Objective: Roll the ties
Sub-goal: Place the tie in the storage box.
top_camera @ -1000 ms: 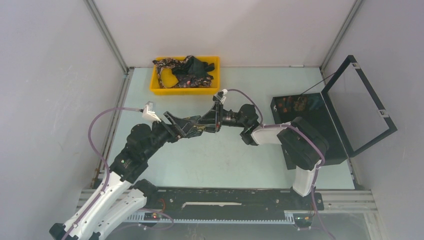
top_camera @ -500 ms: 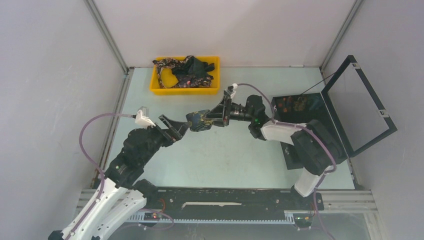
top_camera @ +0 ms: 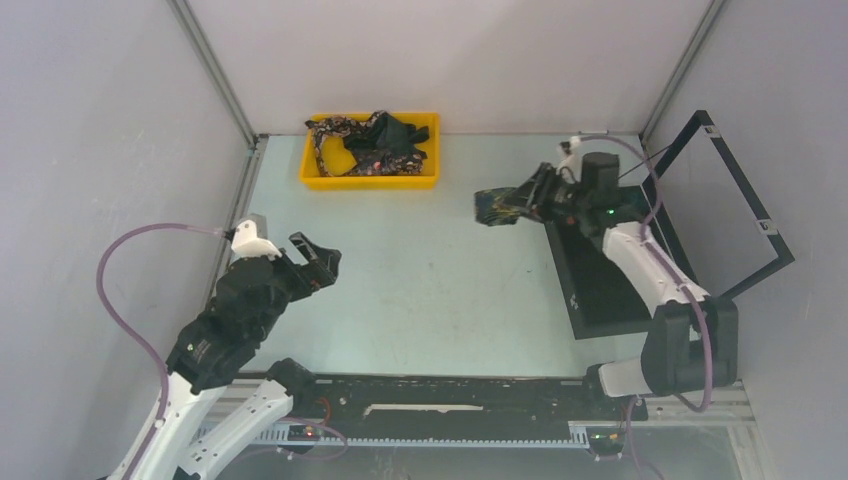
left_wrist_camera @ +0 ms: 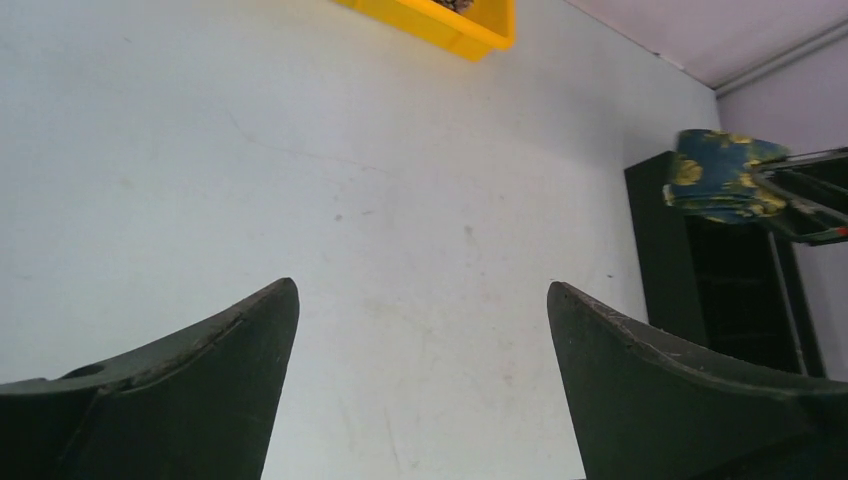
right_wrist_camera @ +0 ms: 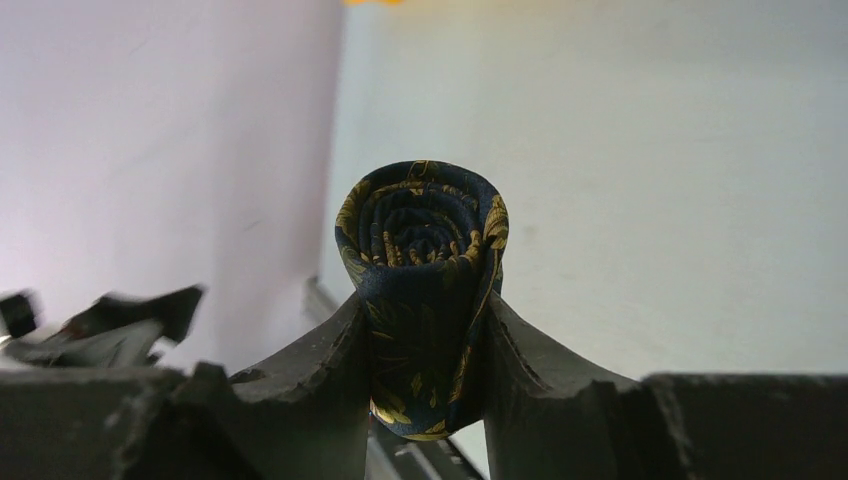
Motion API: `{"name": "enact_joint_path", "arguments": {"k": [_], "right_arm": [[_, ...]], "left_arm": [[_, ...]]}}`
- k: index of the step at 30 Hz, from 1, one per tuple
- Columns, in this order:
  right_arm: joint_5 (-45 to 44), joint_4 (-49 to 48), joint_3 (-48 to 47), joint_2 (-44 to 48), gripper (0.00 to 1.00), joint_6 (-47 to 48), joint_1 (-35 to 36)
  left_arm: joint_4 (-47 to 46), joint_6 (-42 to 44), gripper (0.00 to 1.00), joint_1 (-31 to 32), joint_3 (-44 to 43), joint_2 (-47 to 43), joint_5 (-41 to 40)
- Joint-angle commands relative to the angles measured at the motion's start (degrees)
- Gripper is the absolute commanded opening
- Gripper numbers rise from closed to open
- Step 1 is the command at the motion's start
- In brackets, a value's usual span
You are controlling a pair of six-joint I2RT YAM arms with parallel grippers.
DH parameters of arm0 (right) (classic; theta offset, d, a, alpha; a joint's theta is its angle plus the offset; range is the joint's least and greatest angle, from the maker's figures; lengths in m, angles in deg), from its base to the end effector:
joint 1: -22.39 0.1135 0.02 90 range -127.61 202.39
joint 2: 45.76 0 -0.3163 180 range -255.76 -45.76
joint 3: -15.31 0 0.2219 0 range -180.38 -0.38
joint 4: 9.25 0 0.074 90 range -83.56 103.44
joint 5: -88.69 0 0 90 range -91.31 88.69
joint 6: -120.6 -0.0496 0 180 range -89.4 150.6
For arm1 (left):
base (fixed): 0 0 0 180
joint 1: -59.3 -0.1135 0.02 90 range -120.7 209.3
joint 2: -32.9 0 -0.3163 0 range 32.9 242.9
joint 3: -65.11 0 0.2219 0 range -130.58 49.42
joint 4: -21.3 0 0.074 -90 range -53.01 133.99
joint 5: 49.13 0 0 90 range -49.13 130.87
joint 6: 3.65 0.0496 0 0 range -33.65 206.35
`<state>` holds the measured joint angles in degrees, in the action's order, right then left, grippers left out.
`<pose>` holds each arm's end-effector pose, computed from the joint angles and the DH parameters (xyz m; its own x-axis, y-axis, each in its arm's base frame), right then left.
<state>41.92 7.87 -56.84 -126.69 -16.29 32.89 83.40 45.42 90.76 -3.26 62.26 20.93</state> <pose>0.2775 0.0860 0.3439 -0.8327 0.3866 -0.3963 -0.1912 0.4710 0.8612 0.0325 0.0000 0.3609 -0.3988 -0.4780 -0.7826 -0.0507 0.8636 -0.5016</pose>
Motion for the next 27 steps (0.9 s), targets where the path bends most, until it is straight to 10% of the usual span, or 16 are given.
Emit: {"name": "enact_joint_path", "arguments": {"k": [1, 27], "right_arm": [[-8.79, 23.87, -8.34, 4.67, 0.00, 19.62, -6.68], [-38.40, 33.91, -13.23, -7.44, 0.00, 48.60, -15.87]], "left_arm": [[6.56, 8.21, 1.00, -0.14, -3.84, 1.02, -5.67], [2.23, 11.97, 1.00, -0.09, 8.33, -7.93, -13.09]]}}
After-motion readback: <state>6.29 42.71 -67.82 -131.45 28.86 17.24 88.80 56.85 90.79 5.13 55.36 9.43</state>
